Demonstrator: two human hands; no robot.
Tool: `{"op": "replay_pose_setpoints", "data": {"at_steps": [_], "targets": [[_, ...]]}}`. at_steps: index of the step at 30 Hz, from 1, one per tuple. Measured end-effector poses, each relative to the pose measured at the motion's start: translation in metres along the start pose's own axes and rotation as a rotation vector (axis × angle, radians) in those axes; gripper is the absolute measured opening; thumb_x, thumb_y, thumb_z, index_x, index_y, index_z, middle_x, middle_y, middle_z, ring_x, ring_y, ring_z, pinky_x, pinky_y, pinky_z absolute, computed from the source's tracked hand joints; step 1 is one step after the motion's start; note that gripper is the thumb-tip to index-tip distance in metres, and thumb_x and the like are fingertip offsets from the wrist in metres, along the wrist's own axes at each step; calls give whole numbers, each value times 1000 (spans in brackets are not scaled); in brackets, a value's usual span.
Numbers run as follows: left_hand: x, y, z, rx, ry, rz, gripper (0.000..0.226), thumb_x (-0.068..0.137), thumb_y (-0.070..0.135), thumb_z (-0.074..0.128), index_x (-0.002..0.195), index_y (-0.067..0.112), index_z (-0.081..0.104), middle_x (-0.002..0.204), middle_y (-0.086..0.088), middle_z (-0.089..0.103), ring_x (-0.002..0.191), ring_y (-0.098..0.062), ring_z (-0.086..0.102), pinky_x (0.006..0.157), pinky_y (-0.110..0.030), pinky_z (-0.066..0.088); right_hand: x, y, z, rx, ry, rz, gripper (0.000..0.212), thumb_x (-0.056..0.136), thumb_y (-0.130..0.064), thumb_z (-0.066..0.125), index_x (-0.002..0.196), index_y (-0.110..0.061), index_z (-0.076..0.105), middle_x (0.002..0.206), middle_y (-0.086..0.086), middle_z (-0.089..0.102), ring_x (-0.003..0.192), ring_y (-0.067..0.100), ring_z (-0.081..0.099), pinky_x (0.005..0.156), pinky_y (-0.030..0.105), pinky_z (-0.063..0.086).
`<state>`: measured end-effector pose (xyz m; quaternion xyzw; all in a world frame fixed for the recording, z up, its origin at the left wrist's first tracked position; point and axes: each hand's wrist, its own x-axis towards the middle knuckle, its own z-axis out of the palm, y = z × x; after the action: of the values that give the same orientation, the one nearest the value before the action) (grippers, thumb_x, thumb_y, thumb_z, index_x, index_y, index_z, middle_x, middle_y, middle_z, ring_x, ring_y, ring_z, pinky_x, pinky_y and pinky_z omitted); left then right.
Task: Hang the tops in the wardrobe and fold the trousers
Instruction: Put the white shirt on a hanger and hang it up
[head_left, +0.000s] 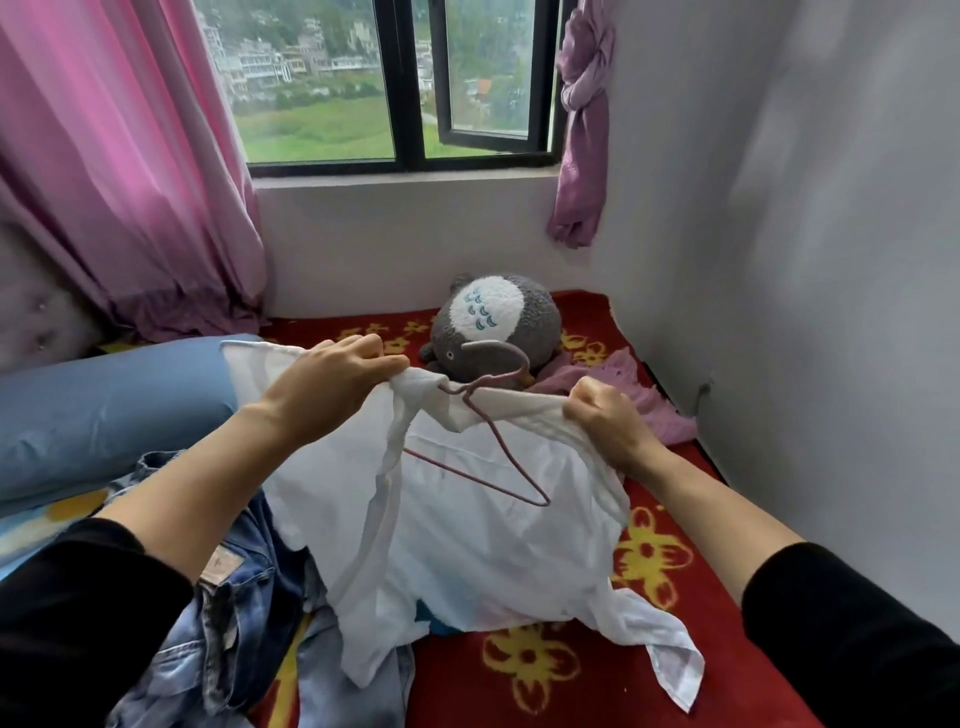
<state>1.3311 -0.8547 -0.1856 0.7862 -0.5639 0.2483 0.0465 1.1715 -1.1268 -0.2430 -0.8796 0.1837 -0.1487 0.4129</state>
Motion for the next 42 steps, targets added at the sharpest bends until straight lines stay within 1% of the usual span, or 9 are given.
{"op": "replay_pose_setpoints", "data": {"at_steps": [3, 8, 14, 20, 24, 26, 31, 37, 42], "targets": [[-2, -5, 0, 2, 4, -24, 44, 68, -12, 75, 106, 9, 68, 76, -8, 54, 59, -26, 55, 47, -33, 49, -9, 6, -2, -569, -151, -148, 40, 77, -52, 64, 78, -17, 43, 75, 3, 61, 69, 25, 56, 58, 35, 38], [1, 10, 3, 22, 34, -55, 48, 63, -15, 77, 105, 6, 68, 80, -11, 59, 65, -26, 59, 51, -37, 56, -15, 4, 4, -872, 6, -127, 9, 85, -15, 49, 84, -13, 57, 86, 8, 66, 79, 31, 63, 61, 33, 42], [8, 21, 5, 56, 86, -294, 39, 69, -13, 74, 103, 4, 69, 82, -14, 57, 67, -31, 57, 49, -43, 56, 0, -26, -3, -314, -33, 110, 16, 72, -7, 61, 61, -15, 52, 61, 0, 51, 59, 18, 49, 52, 24, 36], [14, 28, -14, -310, 266, -477, 22, 85, 13, 68, 106, 10, 73, 80, -7, 62, 66, -18, 56, 58, -16, 46, 9, -100, -14, 552, -260, 108, 34, 74, 7, 65, 108, -1, 64, 80, 9, 56, 66, 17, 54, 58, 27, 48], [6, 25, -50, -466, 416, -601, 26, 83, 16, 69, 108, 11, 72, 76, 1, 59, 64, -9, 52, 60, -4, 37, 18, -147, -34, 832, -407, -40, 23, 80, -6, 62, 102, -3, 65, 80, 4, 64, 72, 15, 60, 66, 25, 53], [0, 24, -71, -470, 467, -649, 28, 84, 16, 69, 111, 11, 70, 76, 3, 59, 66, -10, 53, 62, -4, 37, 21, -169, -40, 769, -377, -163, 17, 83, -6, 56, 98, -8, 64, 82, 3, 64, 77, 15, 61, 70, 25, 54], [-9, 27, -117, -457, 566, -690, 31, 86, 12, 66, 116, 8, 66, 80, -3, 60, 72, -14, 54, 65, -8, 40, 29, -202, -29, -271, 165, -672, 29, 88, -21, 66, 117, -19, 67, 103, -2, 51, 98, 16, 39, 81, 28, 25], [-39, 48, -163, -326, 596, -717, 28, 90, 13, 61, 116, 8, 66, 82, 3, 61, 75, -4, 56, 68, -6, 42, 19, -242, -19, -63, 4, -857, 11, 92, -20, 59, 87, -16, 68, 82, -5, 65, 78, 19, 59, 68, 34, 44], [-81, 72, -207, -279, 866, -862, 28, 92, 11, 60, 106, 33, 67, 89, 9, 68, 82, -3, 61, 74, -20, 48, 11, -256, 2, 89, -41, -787, 14, 88, -18, 59, 83, -10, 69, 78, 7, 67, 76, 28, 62, 65, 37, 46]]}}
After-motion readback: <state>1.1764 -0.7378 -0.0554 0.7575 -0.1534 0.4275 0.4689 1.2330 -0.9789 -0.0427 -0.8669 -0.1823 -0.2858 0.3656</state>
